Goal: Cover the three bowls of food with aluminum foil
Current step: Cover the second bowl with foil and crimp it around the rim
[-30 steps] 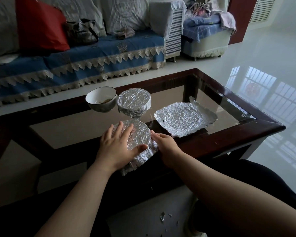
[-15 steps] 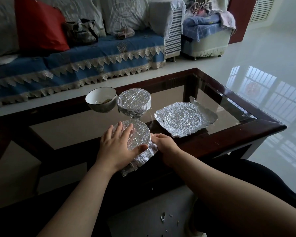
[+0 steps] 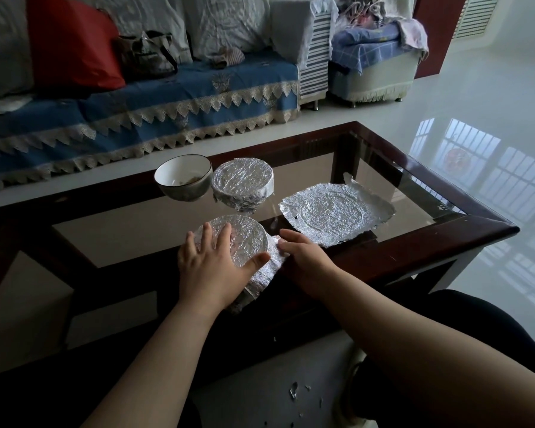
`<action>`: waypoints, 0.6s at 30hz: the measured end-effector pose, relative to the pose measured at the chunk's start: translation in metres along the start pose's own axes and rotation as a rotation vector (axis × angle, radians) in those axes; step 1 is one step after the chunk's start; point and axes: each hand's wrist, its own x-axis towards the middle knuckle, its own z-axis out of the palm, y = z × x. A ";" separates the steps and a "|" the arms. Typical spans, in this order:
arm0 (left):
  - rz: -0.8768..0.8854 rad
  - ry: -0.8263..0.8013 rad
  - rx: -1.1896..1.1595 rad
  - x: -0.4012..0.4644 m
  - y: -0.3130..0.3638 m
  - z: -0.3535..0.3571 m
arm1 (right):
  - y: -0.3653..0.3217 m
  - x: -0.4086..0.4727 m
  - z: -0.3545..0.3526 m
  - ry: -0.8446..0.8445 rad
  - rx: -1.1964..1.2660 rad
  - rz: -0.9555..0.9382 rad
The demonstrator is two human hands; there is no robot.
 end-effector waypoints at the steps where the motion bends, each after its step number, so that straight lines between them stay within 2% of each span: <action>1: 0.001 0.003 0.002 0.000 0.000 0.000 | 0.001 0.002 -0.001 0.013 -0.013 0.003; 9: 0.000 0.024 -0.008 -0.002 0.000 0.001 | 0.006 0.009 0.001 0.054 0.051 0.042; 15: -0.001 0.027 -0.004 -0.001 0.000 0.002 | 0.002 0.004 0.001 -0.067 0.224 0.164; 18: -0.002 0.034 -0.003 -0.002 0.000 0.002 | -0.004 -0.002 -0.002 -0.226 0.179 0.206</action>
